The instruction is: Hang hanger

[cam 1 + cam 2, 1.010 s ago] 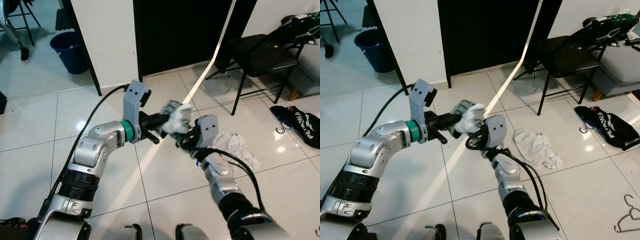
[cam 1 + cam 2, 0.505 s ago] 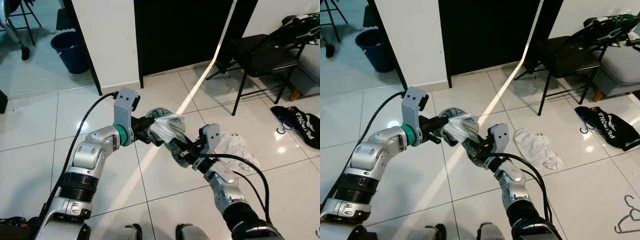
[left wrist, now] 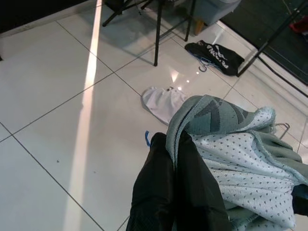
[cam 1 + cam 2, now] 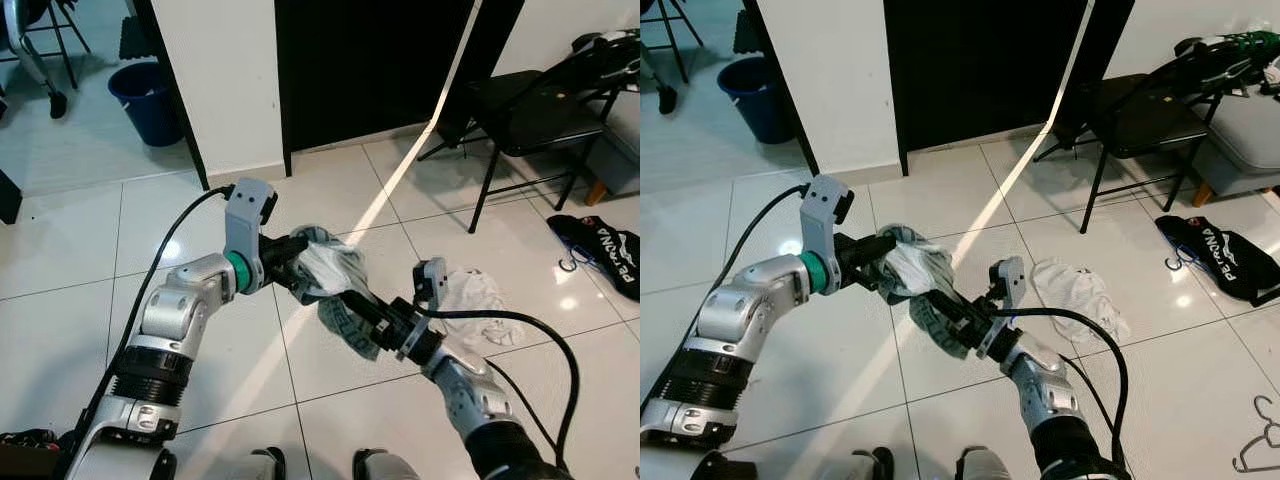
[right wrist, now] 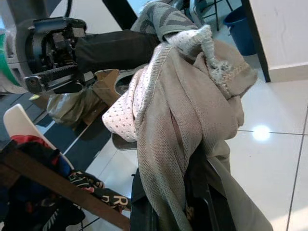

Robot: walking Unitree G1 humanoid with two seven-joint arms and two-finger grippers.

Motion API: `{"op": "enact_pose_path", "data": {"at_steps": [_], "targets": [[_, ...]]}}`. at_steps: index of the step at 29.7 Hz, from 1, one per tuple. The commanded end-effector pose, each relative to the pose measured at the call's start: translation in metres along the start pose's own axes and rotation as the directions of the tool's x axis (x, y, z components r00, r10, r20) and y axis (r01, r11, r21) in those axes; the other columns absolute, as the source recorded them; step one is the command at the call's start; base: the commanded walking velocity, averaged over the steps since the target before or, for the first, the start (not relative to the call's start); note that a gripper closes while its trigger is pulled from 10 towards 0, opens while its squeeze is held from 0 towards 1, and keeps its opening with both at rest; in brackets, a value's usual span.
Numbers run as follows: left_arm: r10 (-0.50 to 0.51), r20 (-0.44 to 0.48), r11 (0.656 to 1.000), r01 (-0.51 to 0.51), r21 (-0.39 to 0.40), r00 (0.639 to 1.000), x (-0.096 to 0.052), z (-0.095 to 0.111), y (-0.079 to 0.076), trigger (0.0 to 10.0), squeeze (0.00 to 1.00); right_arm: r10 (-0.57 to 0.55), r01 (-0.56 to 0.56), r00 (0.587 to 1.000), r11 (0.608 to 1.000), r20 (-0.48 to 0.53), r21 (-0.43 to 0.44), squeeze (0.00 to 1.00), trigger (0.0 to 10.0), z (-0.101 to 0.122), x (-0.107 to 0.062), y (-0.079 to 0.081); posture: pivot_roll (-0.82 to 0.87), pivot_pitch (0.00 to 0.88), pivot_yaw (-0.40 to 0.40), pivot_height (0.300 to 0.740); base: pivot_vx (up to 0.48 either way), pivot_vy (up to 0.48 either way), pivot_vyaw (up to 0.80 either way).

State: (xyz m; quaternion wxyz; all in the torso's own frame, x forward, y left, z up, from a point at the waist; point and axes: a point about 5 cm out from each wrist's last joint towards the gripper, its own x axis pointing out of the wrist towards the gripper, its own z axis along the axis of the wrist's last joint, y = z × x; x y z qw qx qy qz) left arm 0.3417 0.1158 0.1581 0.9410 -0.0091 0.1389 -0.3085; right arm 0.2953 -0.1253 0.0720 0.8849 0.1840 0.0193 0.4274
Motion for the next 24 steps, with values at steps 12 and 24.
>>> {"op": "enact_pose_path", "data": {"at_steps": [12, 24], "targets": [[-0.062, -0.014, 0.998, 0.063, 0.032, 0.998, -0.004, -0.005, -0.007, 10.0, 0.0, 0.003, -0.004, 1.0, 0.999, 0.011, 0.054, 0.0, 0.0, 0.004, -0.005, 0.004, 0.02, 0.072, 0.066, 0.74, 0.0, 0.0, 0.0], [-0.081, 0.011, 0.995, 0.08, 0.067, 0.997, -0.005, -0.004, -0.011, 10.0, 1.0, -0.044, 0.043, 0.999, 0.998, 0.013, 0.041, 0.0, 0.0, 0.006, -0.006, 0.002, 0.02, 0.075, 0.066, 0.74, 0.0, 0.0, 0.0]]}}
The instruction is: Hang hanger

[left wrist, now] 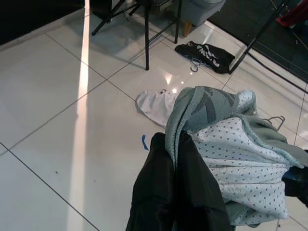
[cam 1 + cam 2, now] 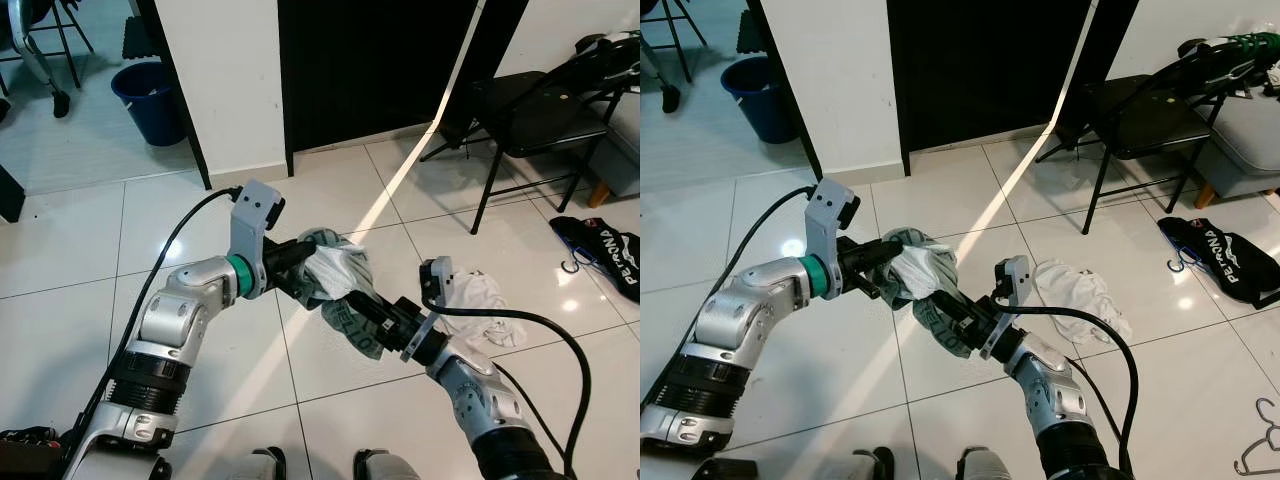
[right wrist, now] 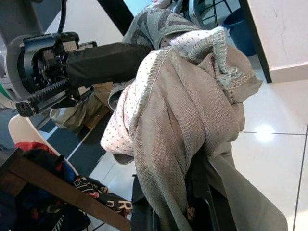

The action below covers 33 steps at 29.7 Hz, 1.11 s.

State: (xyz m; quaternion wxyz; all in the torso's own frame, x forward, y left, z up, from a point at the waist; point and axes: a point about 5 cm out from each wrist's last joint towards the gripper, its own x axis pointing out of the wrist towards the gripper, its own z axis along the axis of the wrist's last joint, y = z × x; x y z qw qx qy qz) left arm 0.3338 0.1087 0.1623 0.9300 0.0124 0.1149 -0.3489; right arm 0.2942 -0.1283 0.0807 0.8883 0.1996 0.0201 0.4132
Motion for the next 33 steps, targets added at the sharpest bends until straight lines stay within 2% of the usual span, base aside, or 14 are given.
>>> {"op": "enact_pose_path", "data": {"at_steps": [1, 7, 8, 20, 21, 23, 24, 25, 26, 27, 29, 33], "targets": [[-0.009, -0.012, 1.0, 0.009, -0.004, 1.0, -0.002, -0.006, -0.001, 10.0, 1.0, -0.018, 0.018, 1.0, 1.0, 0.0, 0.013, 0.0, 0.0, -0.003, -0.004, 0.0, 0.02, 0.075, 0.066, 0.74, 0.0, 0.0, 0.0], [0.011, -0.011, 1.0, -0.011, 0.006, 1.0, -0.002, -0.006, 0.001, 10.0, 0.96, -0.038, 0.037, 0.999, 0.999, 0.027, 0.016, 0.0, 0.0, 0.001, -0.002, -0.002, 0.02, 0.075, 0.066, 0.74, 0.0, 0.0, 0.0], [0.015, -0.011, 1.0, -0.015, 0.004, 1.0, -0.002, -0.006, 0.002, 10.0, 0.02, -0.043, 0.043, 0.999, 0.999, 0.033, 0.018, 0.0, 0.0, 0.002, -0.002, -0.002, 0.02, 0.075, 0.066, 0.74, 0.0, 0.0, 0.0], [0.026, -0.007, 1.0, -0.026, 0.005, 1.0, -0.003, -0.007, 0.005, 10.0, 0.0, -0.064, 0.063, 0.997, 0.998, 0.044, 0.019, 0.0, 0.0, 0.004, -0.004, -0.004, 0.02, 0.076, 0.067, 0.74, 0.0, 0.0, 0.0], [0.001, -0.009, 1.0, -0.001, -0.009, 1.0, -0.004, -0.008, 0.003, 10.0, 1.0, -0.073, 0.072, 0.996, 0.997, 0.052, 0.02, 0.0, 0.0, 0.005, -0.004, -0.005, 0.02, 0.076, 0.067, 0.74, 0.0, 0.0, 0.0], [0.003, -0.019, 1.0, -0.003, 0.003, 1.0, -0.004, -0.012, 0.003, 10.0, 1.0, -0.097, 0.096, 0.993, 0.995, 0.072, 0.019, 0.0, 0.0, 0.008, -0.005, -0.007, 0.02, 0.077, 0.067, 0.74, 0.0, 0.0, 0.0], [0.006, -0.032, 1.0, -0.006, 0.009, 0.999, -0.005, -0.015, 0.003, 10.0, 0.23, -0.134, 0.134, 0.986, 0.991, 0.1, 0.013, 0.0, 0.0, 0.012, -0.005, -0.011, 0.01, 0.076, 0.068, 0.74, 0.0, 0.0, 0.0], [0.006, -0.032, 1.0, -0.006, 0.009, 0.999, -0.005, -0.015, 0.003, 10.0, 0.23, -0.134, 0.134, 0.986, 0.991, 0.1, 0.013, 0.0, 0.0, 0.012, -0.005, -0.011, 0.01, 0.076, 0.068, 0.74, 0.0, 0.0, 0.0], [0.01, -0.041, 1.0, -0.01, 0.014, 0.999, -0.005, -0.017, 0.004, 10.0, 0.0, -0.16, 0.16, 0.98, 0.987, 0.119, 0.009, 0.0, 0.0, 0.015, -0.006, -0.014, 0.01, 0.076, 0.068, 0.74, 0.0, 0.0, 0.0], [0.014, -0.054, 0.999, -0.012, 0.033, 0.998, -0.005, -0.019, 0.005, 10.0, 0.0, -0.207, 0.209, 0.966, 0.978, 0.153, 0.008, 0.0, 0.0, 0.02, -0.007, -0.02, 0.01, 0.076, 0.067, 0.74, 0.0, 0.0, 0.0], [0.014, -0.054, 0.999, -0.012, 0.033, 0.998, -0.005, -0.019, 0.005, 10.0, 0.0, -0.207, 0.209, 0.966, 0.978, 0.153, 0.008, 0.0, 0.0, 0.02, -0.007, -0.02, 0.01, 0.076, 0.067, 0.74, 0.0, 0.0, 0.0], [0.014, -0.094, 0.997, -0.006, 0.078, 0.995, -0.006, -0.025, 0.005, 10.0, 0.0, -0.325, 0.334, 0.918, 0.943, 0.227, -0.001, 0.0, 0.0, 0.032, -0.012, -0.031, 0.01, 0.079, 0.068, 0.74, 0.0, 0.0, 0.0]]}}
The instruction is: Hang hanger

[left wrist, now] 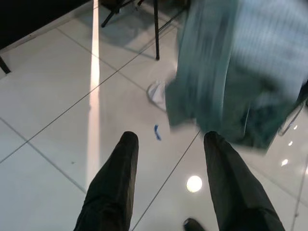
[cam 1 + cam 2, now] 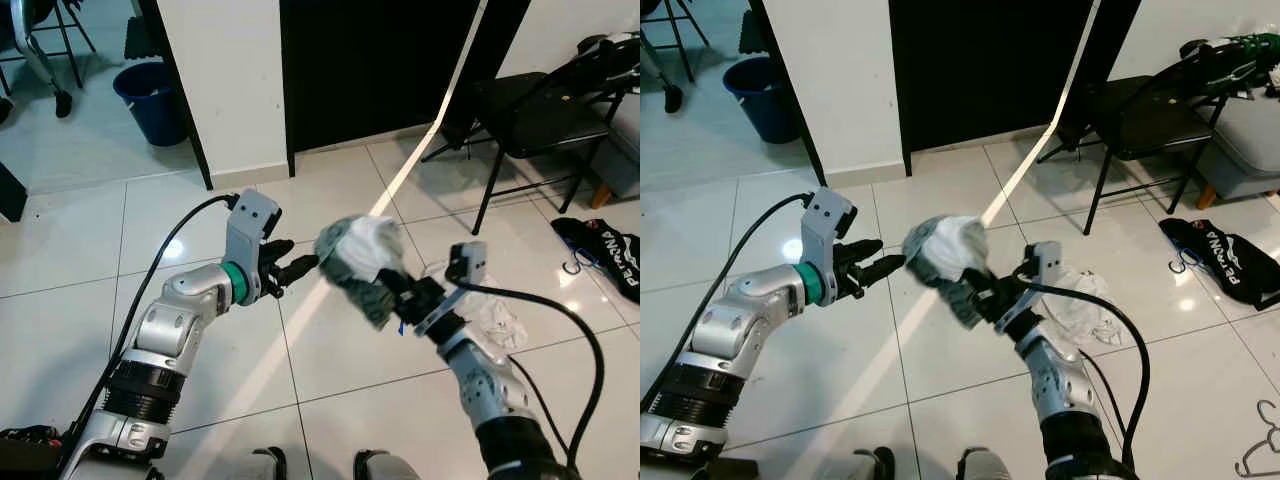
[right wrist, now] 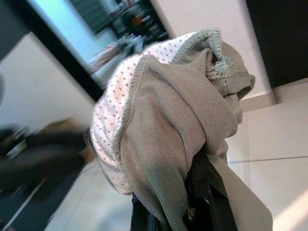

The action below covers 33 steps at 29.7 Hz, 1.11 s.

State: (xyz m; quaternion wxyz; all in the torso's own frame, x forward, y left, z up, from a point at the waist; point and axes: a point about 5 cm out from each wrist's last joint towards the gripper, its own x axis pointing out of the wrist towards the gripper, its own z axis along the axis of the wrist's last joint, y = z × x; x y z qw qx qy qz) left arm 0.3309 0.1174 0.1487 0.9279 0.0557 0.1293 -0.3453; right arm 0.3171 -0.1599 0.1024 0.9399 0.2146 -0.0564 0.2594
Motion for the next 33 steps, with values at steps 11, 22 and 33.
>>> {"op": "enact_pose_path", "data": {"at_steps": [11, 22, 33], "targets": [[0.063, -0.078, 0.997, -0.059, 0.058, 0.995, -0.005, -0.024, 0.007, 10.0, 0.0, -0.405, 0.419, 0.906, 0.901, 0.123, -0.112, 0.0, 0.0, 0.017, -0.02, -0.041, 0.01, 0.084, 0.065, 0.74, 0.0, 0.0, 0.0], [0.281, -0.071, 0.96, -0.281, 0.016, 0.957, -0.013, -0.041, 0.03, 10.0, 0.0, -0.473, 0.553, 0.81, 0.814, 0.348, -0.18, 0.0, 0.0, 0.044, -0.025, -0.044, 0.01, 0.087, 0.07, 0.74, 0.0, 0.0, 0.0], [0.446, -0.124, 0.889, -0.455, -0.052, 0.886, -0.024, -0.072, 0.045, 10.0, 0.0, -0.496, 0.54, 0.832, 0.826, 0.25, -0.16, 0.0, 0.0, 0.017, -0.017, -0.036, 0.01, 0.084, 0.091, 0.74, 0.0, 0.0, 0.0]]}}
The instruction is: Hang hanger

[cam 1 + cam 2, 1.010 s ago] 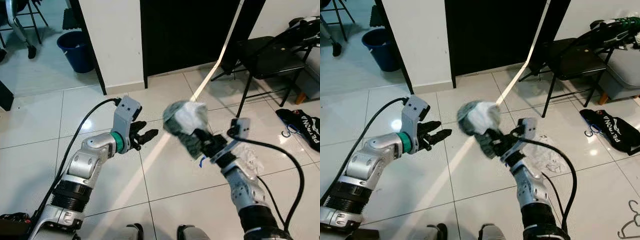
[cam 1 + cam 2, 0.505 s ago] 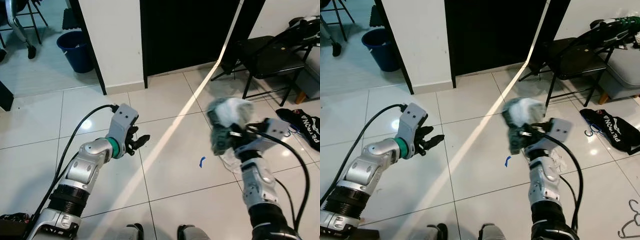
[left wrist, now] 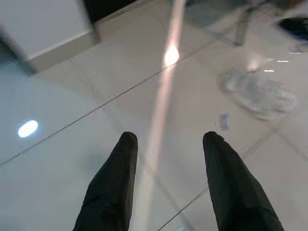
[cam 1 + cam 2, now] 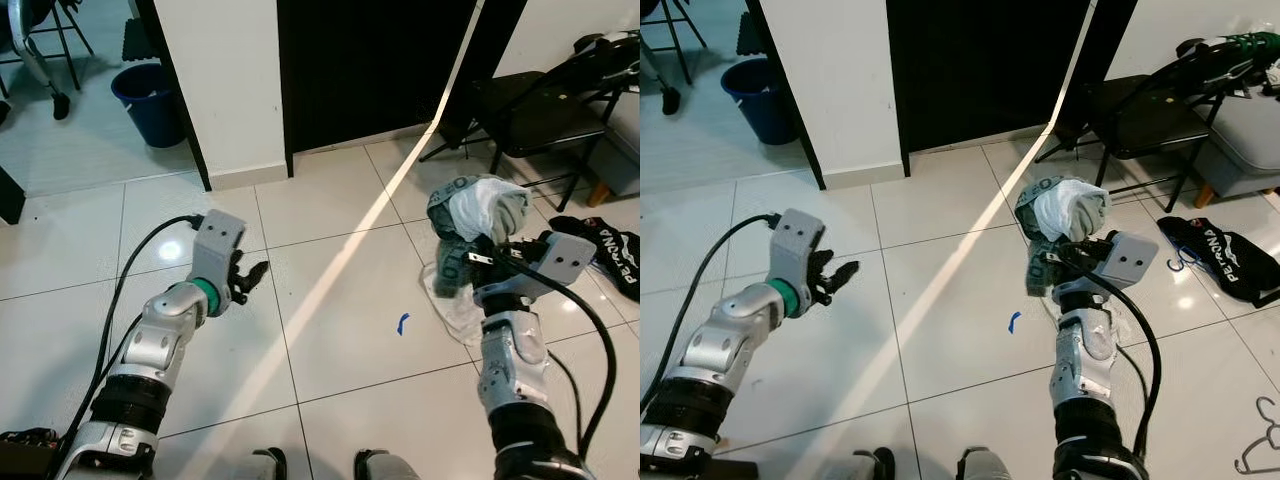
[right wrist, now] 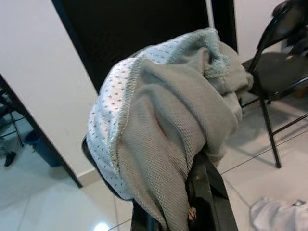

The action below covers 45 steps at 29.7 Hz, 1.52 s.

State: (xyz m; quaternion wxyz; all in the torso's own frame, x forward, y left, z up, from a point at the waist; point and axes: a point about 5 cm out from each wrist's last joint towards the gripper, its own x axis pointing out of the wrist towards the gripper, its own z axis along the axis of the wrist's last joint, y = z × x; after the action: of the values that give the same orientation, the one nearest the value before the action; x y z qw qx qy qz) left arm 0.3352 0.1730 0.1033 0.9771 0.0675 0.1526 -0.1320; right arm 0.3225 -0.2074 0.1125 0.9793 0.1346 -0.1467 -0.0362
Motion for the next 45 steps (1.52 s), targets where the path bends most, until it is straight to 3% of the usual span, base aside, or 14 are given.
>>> {"op": "enact_pose_path", "data": {"at_steps": [1, 3, 6, 8, 9, 10, 11, 12, 15, 19, 23, 28, 33, 45], "targets": [[0.036, -0.05, 0.999, -0.037, -0.015, 0.998, -0.003, -0.018, 0.004, 10.0, 0.0, -0.011, 0.011, 0.998, 1.0, -0.058, 0.005, 0.0, 0.0, -0.012, -0.005, 0.001, 0.01, 0.084, 0.091, 0.74, 0.0, 0.0, 0.0], [0.09, -0.083, 0.995, -0.092, -0.024, 0.992, -0.005, -0.034, 0.009, 10.0, 0.0, -0.041, 0.042, 0.985, 0.999, -0.166, 0.002, 0.0, 0.0, -0.031, -0.012, 0.003, 0.02, 0.081, 0.1, 0.74, 0.0, 0.0, 0.0], [0.216, -0.102, 0.976, -0.217, 0.008, 0.971, -0.011, -0.055, 0.023, 10.0, 0.0, -0.063, 0.069, 0.913, 0.998, -0.402, 0.001, 0.0, 0.0, -0.069, -0.031, 0.01, 0.05, 0.094, 0.102, 0.74, 0.0, 0.0, 0.0], [0.244, -0.097, 0.97, -0.244, 0.008, 0.965, -0.013, -0.058, 0.027, 10.0, 0.0, -0.05, 0.058, 0.891, 0.998, -0.451, 0.005, 0.0, 0.0, -0.077, -0.038, 0.014, 0.05, 0.095, 0.096, 0.74, 0.0, 0.0, 0.0], [0.258, -0.093, 0.966, -0.258, 0.007, 0.962, -0.014, -0.06, 0.029, 10.0, 0.0, -0.04, 0.05, 0.879, 0.999, -0.475, 0.007, 0.0, 1.3, -0.082, -0.041, 0.016, 0.05, 0.095, 0.096, 0.74, 0.0, 0.0, 0.0], [0.293, -0.096, 0.955, -0.296, -0.02, 0.951, -0.017, -0.066, 0.034, 10.0, 0.0, -0.046, 0.046, 0.851, 0.999, -0.524, -0.013, 0.0, 3.8, -0.09, -0.049, 0.019, 0.06, 0.099, 0.07, 0.74, 0.0, 0.0, 0.0], [0.293, -0.096, 0.955, -0.296, -0.02, 0.951, -0.017, -0.066, 0.034, 10.0, 0.0, -0.046, 0.046, 0.851, 0.999, -0.524, -0.013, 0.0, 3.8, -0.09, -0.049, 0.019, 0.06, 0.099, 0.07, 0.74, 0.0, 0.0, 0.0], [0.322, -0.097, 0.944, -0.328, -0.046, 0.942, -0.02, -0.072, 0.038, 10.0, 0.0, -0.066, 0.046, 0.823, 0.998, -0.565, -0.05, 0.0, 10.0, -0.096, -0.055, 0.019, 0.05, 0.101, 0.059, 0.74, 0.0, 0.0, 0.0], [0.384, -0.105, 0.913, -0.394, -0.108, 0.917, -0.028, -0.085, 0.046, 10.0, 0.0, -0.065, -0.003, 0.766, 0.994, -0.64, -0.105, 0.0, 10.0, -0.107, -0.066, 0.022, 0.05, 0.105, 0.034, 0.74, 0.0, 0.0, 0.0], [0.401, -0.112, 0.902, -0.413, -0.126, 0.909, -0.031, -0.09, 0.047, 10.0, 0.0, -0.043, -0.035, 0.748, 0.994, -0.663, -0.104, 0.0, 10.0, -0.11, -0.068, 0.025, 0.05, 0.107, 0.029, 0.74, 0.0, 0.0, 0.0], [0.418, -0.117, 0.892, -0.431, -0.135, 0.901, -0.034, -0.1, 0.043, 10.0, 0.0, 0.053, -0.182, 0.697, 0.978, -0.715, -0.104, 0.0, 10.0, -0.118, -0.076, 0.037, 0.04, 0.115, -0.012, 0.74, 0.0, 0.0, 0.0], [0.382, -0.113, 0.907, -0.396, -0.141, 0.917, -0.033, -0.106, 0.03, 10.0, 0.0, 0.065, -0.171, 0.727, 0.981, -0.684, -0.089, 0.0, 10.0, -0.114, -0.07, 0.036, 0.05, 0.115, -0.043, 0.74, 0.0, 0.0, 0.0], [0.337, -0.088, 0.912, -0.349, -0.218, 0.937, -0.029, -0.102, 0.018, 10.0, 0.0, 0.096, -0.163, 0.747, 0.986, -0.658, -0.042, 0.0, 10.0, -0.111, -0.068, 0.038, 0.06, 0.108, -0.043, 0.74, 0.0, 0.0, 0.0], [0.303, -0.084, 0.936, -0.313, -0.162, 0.949, -0.024, -0.103, 0.005, 10.0, 0.0, 0.109, -0.185, 0.738, 0.982, -0.666, -0.044, 0.0, 10.0, -0.113, -0.069, 0.044, 0.05, 0.112, -0.03, 0.74, 0.0, 0.0, 0.0]]}}
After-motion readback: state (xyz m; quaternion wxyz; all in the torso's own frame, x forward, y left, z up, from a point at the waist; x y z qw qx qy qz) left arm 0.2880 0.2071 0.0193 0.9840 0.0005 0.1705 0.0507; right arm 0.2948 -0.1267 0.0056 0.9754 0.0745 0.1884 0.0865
